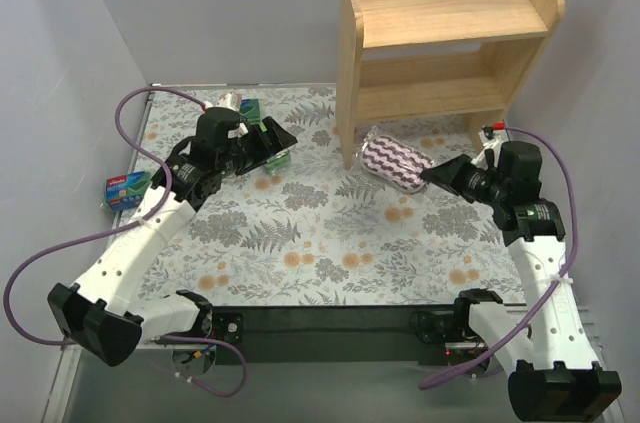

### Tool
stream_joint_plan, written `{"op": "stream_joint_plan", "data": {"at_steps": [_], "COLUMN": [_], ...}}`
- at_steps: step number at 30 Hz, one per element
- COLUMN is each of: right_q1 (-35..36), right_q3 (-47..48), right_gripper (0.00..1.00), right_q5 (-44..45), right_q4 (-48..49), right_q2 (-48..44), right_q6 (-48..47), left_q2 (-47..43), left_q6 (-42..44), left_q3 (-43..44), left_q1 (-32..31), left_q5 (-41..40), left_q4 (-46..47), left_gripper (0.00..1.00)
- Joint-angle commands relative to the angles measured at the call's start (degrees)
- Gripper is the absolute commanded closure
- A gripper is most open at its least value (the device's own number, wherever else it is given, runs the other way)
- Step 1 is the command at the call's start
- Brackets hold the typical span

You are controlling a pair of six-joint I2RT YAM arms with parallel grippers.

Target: Place and organize the cleaning sponges onto the shelf

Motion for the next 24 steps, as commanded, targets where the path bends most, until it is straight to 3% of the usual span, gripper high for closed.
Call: {"op": "stream_joint_plan", "data": {"at_steps": [1,8,14,24], "right_q1": [-6.1,-11.1,-13.8,-15.2], "right_q3": [6.4,15.0,22.5,8.1], "right_gripper": [0.99,0.99,0.99,0.99], "right_q5": [-7.0,-2.4,11.0,23.8], "right_q4": [-3.8,-3.5,-2.0,21.9], "right_q2": [-0.6,2.0,9.7,9.9], "right_q6": [-0.6,-0.1,4.4,22.6], "left_q2": [-3.1,-6.2,-7.6,-8.1], "left_q6": [0.9,0.6,-0.2,-0.6], "left_q3": [2.5,0.3,-2.1,-1.7], "left_q1": [0.3,0.4,0.4,0.4], "left_q5": [-1.8,-0.4,1.1,2.2], "left_q4": [-2.8,-2.8,-1.6,-1.3], "left_gripper": [0.04,0.04,0.04,0.05]}}
